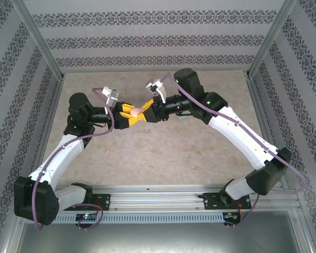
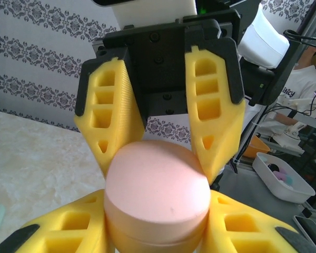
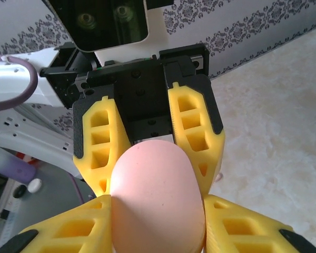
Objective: Insert wireless bluetooth earbuds into charging case
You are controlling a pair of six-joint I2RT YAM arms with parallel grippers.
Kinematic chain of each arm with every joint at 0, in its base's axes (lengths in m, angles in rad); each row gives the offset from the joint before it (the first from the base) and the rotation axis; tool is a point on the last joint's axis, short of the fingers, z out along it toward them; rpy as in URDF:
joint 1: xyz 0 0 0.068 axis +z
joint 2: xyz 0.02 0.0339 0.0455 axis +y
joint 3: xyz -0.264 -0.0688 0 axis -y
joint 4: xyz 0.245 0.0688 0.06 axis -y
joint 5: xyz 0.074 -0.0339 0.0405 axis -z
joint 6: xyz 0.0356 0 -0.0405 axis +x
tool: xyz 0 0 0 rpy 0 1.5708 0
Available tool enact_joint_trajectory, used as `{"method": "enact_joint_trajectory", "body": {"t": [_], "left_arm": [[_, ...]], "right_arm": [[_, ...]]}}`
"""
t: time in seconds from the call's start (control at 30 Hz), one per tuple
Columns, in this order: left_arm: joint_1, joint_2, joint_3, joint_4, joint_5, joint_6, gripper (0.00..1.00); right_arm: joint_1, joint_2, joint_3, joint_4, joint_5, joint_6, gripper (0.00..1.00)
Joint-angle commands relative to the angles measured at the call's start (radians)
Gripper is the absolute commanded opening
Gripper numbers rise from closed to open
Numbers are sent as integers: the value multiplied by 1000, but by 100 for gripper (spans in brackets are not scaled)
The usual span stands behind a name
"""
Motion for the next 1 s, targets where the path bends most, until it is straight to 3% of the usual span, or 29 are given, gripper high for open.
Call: {"method": "enact_joint_trajectory", "body": {"t": [0.0,0.2,0.43,0.73,0.83,0.97], "left_arm": [[-17,-5,25,41,50,-1,28],[-18,-7,21,62,51,-18,28],[-17,-2,22,102,51,-48,28],[-17,8,23,114,45,-51,28],[-18,15,20,115,41,-48,28],[-17,17,10,121,27,-36,28]], "right_arm": [[-49,11,-1,141,-5,160,35],[-69,0,-30,226,1,263,40],[-70,0,-33,213,69,274,54],[-78,15,-91,340,40,407,58],[-75,0,-99,334,120,441,69],[-76,-19,-108,321,181,481,70]]}}
